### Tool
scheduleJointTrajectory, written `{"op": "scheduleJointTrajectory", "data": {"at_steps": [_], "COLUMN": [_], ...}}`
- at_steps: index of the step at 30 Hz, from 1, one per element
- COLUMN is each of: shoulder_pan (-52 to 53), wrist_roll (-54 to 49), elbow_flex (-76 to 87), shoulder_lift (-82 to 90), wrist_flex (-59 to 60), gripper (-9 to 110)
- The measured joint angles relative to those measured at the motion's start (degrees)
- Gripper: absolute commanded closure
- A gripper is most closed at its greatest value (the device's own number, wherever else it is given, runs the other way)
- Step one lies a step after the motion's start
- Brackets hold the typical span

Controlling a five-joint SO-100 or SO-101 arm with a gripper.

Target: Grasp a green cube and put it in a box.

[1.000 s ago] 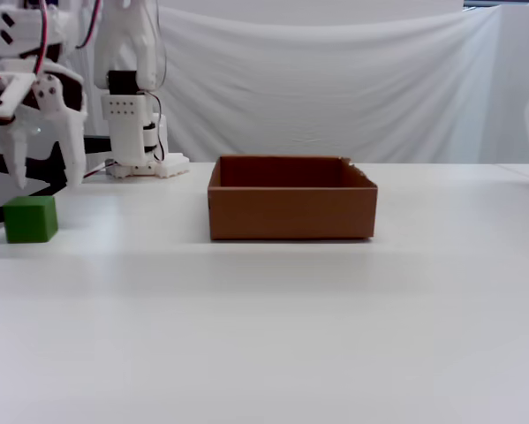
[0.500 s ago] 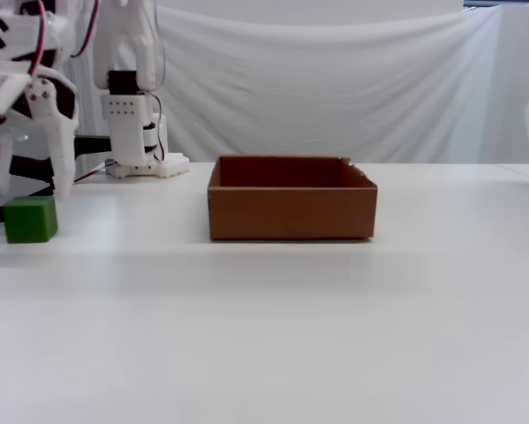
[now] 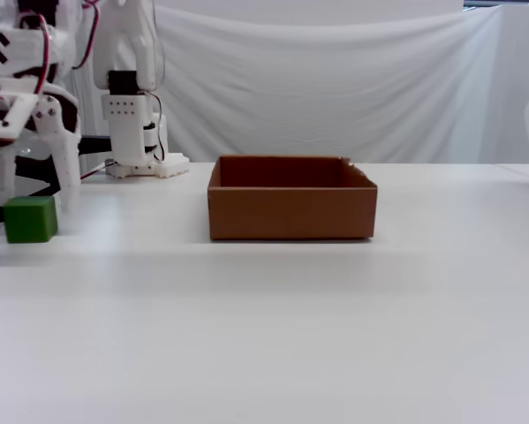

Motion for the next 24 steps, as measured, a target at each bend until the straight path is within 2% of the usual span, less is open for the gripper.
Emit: {"op": "scheduleJointTrajectory", "data": {"at_steps": [24], "shoulder_pan": [-0.7], "wrist_roll": [0.0], "elbow_flex": [-0.09], "shoulder_lift": [-1.14], "wrist_flex": [0.0], "gripper": [82]}}
